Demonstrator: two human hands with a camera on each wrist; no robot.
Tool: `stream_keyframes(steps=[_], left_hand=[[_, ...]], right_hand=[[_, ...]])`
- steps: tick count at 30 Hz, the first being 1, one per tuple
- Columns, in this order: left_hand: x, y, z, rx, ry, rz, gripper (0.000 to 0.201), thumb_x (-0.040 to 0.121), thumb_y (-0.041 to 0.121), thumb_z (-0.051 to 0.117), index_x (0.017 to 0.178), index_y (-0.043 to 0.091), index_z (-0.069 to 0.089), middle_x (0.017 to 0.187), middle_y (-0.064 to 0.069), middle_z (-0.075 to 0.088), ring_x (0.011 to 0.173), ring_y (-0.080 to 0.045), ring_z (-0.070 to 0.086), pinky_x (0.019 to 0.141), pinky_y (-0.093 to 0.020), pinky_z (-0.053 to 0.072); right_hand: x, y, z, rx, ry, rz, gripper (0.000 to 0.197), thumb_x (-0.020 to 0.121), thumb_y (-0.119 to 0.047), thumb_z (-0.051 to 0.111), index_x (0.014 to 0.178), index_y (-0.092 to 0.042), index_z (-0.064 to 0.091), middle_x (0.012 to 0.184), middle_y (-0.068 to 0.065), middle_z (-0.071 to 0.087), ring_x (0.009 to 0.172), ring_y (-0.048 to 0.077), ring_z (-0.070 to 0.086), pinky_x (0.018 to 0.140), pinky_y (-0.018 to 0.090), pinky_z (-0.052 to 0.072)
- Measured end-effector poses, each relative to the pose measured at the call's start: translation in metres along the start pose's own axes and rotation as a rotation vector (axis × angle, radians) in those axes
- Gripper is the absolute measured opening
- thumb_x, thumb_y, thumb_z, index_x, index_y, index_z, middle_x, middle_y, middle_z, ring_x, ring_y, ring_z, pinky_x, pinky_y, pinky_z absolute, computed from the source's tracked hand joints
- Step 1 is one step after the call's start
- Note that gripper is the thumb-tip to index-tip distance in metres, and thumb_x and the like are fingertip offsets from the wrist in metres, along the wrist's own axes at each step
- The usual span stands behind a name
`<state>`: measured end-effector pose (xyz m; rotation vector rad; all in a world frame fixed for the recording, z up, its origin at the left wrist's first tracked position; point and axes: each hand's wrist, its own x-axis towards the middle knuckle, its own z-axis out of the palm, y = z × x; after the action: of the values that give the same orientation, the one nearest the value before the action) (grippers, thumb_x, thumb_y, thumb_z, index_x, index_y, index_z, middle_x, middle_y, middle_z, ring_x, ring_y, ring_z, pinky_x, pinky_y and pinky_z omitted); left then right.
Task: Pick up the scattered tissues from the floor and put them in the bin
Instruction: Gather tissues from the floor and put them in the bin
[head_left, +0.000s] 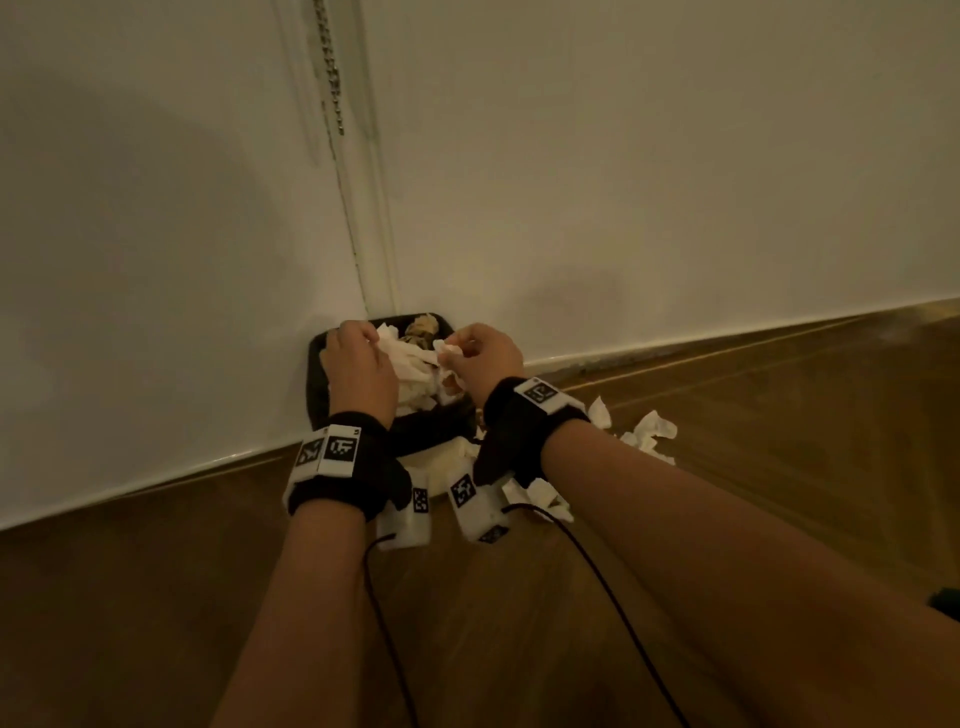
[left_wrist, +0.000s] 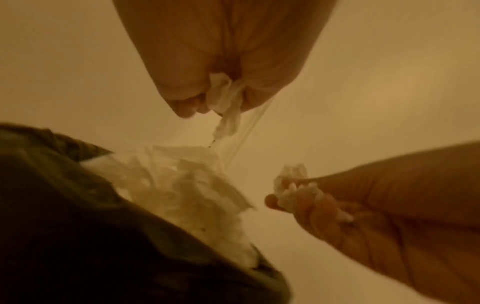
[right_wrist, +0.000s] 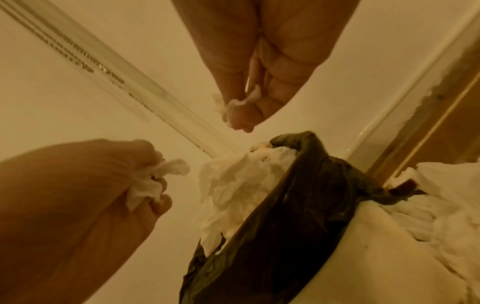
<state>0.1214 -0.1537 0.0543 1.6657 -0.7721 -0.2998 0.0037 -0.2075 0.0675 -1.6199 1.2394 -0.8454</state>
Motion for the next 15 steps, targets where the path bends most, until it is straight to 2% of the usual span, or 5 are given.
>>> stream_keyframes(steps=[3,5,7,10,15], left_hand=[[0.011,-0.013,-0.003,-0.038,-0.059,-0.140,0.027,0.088,-0.003,0.042,0.112,0.008,0.043,0.116,-0.011,0.035,0.100,-0.021,0.045,0.093,-0.016,0.034],[0.016,-0.019,-0.001,0.030,-0.013,-0.121,0.022,0.085,0.007,0.043,0.103,0.017,0.034,0.101,-0.004,0.040,0.079,-0.014,0.048,0.070,-0.024,0.046],[0.015,-0.025,0.000,0.241,-0.079,-0.104,0.023,0.086,0.012,0.046,0.104,0.020,0.034,0.101,-0.007,0.046,0.074,-0.016,0.051,0.059,-0.028,0.044],[0.016,-0.037,0.002,0.584,-0.262,0.068,0.023,0.089,0.007,0.049,0.111,0.014,0.047,0.125,-0.011,0.042,0.097,-0.027,0.054,0.082,-0.035,0.047],[0.013,-0.040,0.004,0.871,-0.273,0.126,0.011,0.092,0.024,0.049,0.098,0.019,0.057,0.101,-0.009,0.062,0.099,-0.028,0.055,0.088,-0.039,0.037]], right_hand=[[0.010,-0.004,0.020,-0.265,-0.067,-0.096,0.019,0.090,-0.011,0.055,0.100,-0.011,0.071,0.110,0.007,0.067,0.104,0.023,0.060,0.090,0.023,0.044],[0.009,-0.004,0.030,-0.411,-0.150,-0.177,0.027,0.093,-0.010,0.048,0.114,-0.005,0.065,0.105,0.010,0.061,0.110,0.026,0.055,0.088,0.020,0.039],[0.003,0.003,0.041,-0.617,-0.273,-0.261,0.031,0.095,-0.013,0.044,0.123,-0.005,0.056,0.113,0.016,0.052,0.113,0.032,0.051,0.091,0.028,0.040],[-0.005,0.018,0.049,-0.856,-0.388,-0.300,0.033,0.096,-0.020,0.040,0.124,-0.006,0.049,0.130,0.018,0.042,0.102,0.035,0.050,0.084,0.038,0.044],[0.000,0.030,0.045,-1.085,-0.470,-0.424,0.048,0.097,-0.038,0.025,0.123,-0.010,0.055,0.123,0.013,0.055,0.115,0.029,0.048,0.100,0.042,0.031]])
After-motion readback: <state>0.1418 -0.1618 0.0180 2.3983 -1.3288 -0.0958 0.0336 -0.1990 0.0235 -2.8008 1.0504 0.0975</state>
